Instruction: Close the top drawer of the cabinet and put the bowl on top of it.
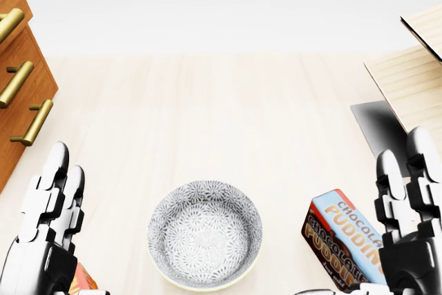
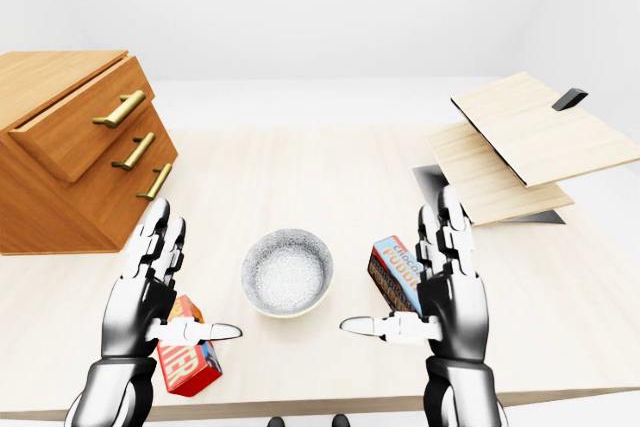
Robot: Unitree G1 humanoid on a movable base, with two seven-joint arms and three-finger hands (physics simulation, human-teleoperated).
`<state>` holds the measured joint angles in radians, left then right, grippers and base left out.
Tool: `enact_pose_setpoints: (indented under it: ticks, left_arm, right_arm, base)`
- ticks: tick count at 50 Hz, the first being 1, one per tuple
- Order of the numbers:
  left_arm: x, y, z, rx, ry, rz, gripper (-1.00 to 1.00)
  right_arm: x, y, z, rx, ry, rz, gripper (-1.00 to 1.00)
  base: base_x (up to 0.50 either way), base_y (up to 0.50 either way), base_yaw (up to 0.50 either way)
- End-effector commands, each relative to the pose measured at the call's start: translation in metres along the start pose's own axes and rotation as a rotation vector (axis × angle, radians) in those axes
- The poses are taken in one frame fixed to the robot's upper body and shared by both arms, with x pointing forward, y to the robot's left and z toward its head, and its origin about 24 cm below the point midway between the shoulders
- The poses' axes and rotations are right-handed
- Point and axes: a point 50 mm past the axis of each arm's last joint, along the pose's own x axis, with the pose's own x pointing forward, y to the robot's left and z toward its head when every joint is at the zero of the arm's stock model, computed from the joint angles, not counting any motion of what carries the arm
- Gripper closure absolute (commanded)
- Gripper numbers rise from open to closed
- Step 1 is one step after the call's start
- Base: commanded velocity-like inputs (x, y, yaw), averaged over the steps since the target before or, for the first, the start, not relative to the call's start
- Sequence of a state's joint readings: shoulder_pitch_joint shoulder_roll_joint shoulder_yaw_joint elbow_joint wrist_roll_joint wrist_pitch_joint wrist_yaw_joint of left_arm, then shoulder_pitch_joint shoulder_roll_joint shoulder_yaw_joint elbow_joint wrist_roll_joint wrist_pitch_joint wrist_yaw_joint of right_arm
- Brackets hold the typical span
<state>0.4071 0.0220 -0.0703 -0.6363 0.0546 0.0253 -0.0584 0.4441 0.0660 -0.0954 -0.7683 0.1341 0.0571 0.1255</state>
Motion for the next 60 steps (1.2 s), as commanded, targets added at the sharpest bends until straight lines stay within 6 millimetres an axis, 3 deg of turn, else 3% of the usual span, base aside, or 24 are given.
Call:
enact_pose_setpoints:
  ticks: [1, 12, 36, 50, 52, 57, 58, 60]
  left_arm:
    - [0.0, 0.0, 0.0, -0.001, 0.001, -0.001, -1.0]
    - [0.0, 0.0, 0.0, 0.001, 0.002, -0.001, -1.0]
    - [0.0, -0.001, -0.002, 0.002, 0.005, -0.005, -1.0]
    - [0.011, -0.004, -0.008, -0.006, 0.042, -0.043, -1.0]
    - [0.032, 0.002, -0.003, -0.001, -0.015, -0.042, -1.0]
    - [0.051, 0.0, 0.011, 0.043, -0.1, -0.041, -1.0]
    - [0.122, 0.016, 0.05, 0.064, -0.285, 0.0, -1.0]
    - [0.129, 0.019, 0.054, 0.06, -0.297, 0.003, -1.0]
  right_arm:
    - [-0.001, 0.0, 0.001, -0.006, -0.01, -0.006, -1.0]
    - [0.0, 0.0, 0.001, -0.02, -0.01, -0.015, -1.0]
    - [-0.001, -0.001, 0.002, -0.015, -0.009, -0.018, -1.0]
    - [-0.001, -0.001, 0.001, -0.001, -0.014, -0.01, -1.0]
    - [-0.001, -0.003, 0.004, 0.004, -0.022, -0.016, -1.0]
    - [-0.002, -0.003, 0.005, 0.005, -0.023, -0.013, -1.0]
    - [-0.003, -0.004, 0.006, 0.007, -0.03, -0.013, -1.0]
    - [-0.003, -0.005, 0.006, 0.009, -0.029, -0.012, -1.0]
  base:
    - [0.0, 0.0, 0.0]
    - [0.0, 0.01, 0.0]
    - [0.0, 0.33, 0.0]
    - [0.0, 0.16, 0.0]
    - [0.0, 0.0, 0.0]
    - [0.0, 0.0, 0.0]
    - [0.0, 0.0, 0.0]
    - [0.0, 0.0, 0.0]
